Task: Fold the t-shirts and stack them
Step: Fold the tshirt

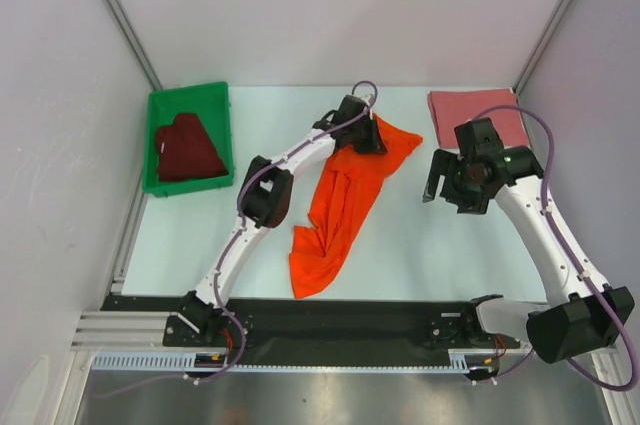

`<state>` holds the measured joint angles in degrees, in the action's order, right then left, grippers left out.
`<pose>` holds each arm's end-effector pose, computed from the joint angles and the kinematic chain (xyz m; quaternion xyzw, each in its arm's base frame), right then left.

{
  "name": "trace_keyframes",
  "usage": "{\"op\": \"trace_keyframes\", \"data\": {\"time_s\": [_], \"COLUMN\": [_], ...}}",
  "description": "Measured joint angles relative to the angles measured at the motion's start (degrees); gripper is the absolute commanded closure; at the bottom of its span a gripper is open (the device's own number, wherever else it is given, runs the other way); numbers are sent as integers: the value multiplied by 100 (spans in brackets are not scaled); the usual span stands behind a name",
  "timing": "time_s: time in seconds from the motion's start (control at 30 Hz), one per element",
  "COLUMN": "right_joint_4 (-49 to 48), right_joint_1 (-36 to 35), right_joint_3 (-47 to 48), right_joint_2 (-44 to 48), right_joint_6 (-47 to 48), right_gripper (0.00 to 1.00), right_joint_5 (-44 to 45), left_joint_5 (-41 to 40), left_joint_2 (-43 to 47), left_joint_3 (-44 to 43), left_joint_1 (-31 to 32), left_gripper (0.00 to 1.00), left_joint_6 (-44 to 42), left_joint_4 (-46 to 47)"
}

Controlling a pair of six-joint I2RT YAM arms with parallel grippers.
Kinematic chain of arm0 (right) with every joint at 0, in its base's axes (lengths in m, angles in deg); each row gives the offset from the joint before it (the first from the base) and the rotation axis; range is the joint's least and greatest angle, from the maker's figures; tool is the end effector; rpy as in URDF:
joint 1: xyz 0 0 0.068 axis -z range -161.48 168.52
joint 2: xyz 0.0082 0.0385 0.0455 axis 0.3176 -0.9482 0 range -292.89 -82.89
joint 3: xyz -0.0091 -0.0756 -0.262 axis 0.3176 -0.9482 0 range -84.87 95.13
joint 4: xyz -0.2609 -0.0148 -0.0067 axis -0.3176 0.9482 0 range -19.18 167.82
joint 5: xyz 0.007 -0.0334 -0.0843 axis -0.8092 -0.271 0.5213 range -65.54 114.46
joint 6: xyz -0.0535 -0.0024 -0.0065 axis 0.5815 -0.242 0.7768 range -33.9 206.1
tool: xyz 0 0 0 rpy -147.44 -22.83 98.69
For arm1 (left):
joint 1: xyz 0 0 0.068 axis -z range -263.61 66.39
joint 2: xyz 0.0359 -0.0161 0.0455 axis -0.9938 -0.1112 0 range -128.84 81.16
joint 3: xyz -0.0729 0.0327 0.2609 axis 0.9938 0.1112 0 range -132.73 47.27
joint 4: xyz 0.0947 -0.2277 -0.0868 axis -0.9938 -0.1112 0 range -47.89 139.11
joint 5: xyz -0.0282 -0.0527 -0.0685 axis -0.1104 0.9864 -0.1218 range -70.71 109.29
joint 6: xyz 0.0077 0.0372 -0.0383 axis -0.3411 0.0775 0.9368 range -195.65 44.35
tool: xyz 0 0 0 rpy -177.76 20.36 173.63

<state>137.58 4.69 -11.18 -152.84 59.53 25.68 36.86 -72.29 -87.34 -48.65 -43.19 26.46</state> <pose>0.2135 0.0518 0.3397 0.1104 0.9661 0.0709 0.2225 0.4759 -0.3459 0.1377 0.0824 0.8995 -0.3411 0.2604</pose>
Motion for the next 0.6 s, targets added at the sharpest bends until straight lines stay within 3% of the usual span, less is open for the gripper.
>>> {"op": "trace_keyframes", "data": {"time_s": [0.07, 0.17, 0.43, 0.57, 0.6], "right_joint_4": [-20, -68, -212, -496, -590], "right_joint_1": [-136, -238, -542, -1014, -1108], "right_joint_3": [-7, -7, -7, -7, -7], "right_joint_2": [-2, -28, -431, -896, -1012], "right_joint_6": [-98, -238, -562, -680, -704], "right_gripper": [14, 14, 13, 12, 12], "right_joint_5": [11, 76, 221, 164, 85], "left_joint_5": [275, 573, 704, 651, 643], "left_joint_2": [-256, -645, -1235, -1294, -1294], "left_joint_3": [-225, -575, -992, -1027, -1027], "left_joint_1": [-140, -372, -1174, -1565, -1657], "left_gripper": [85, 98, 91, 72, 62], "left_joint_6": [407, 992, 2103, 2297, 2317], "left_joint_4": [337, 793, 2063, 2374, 2402]}}
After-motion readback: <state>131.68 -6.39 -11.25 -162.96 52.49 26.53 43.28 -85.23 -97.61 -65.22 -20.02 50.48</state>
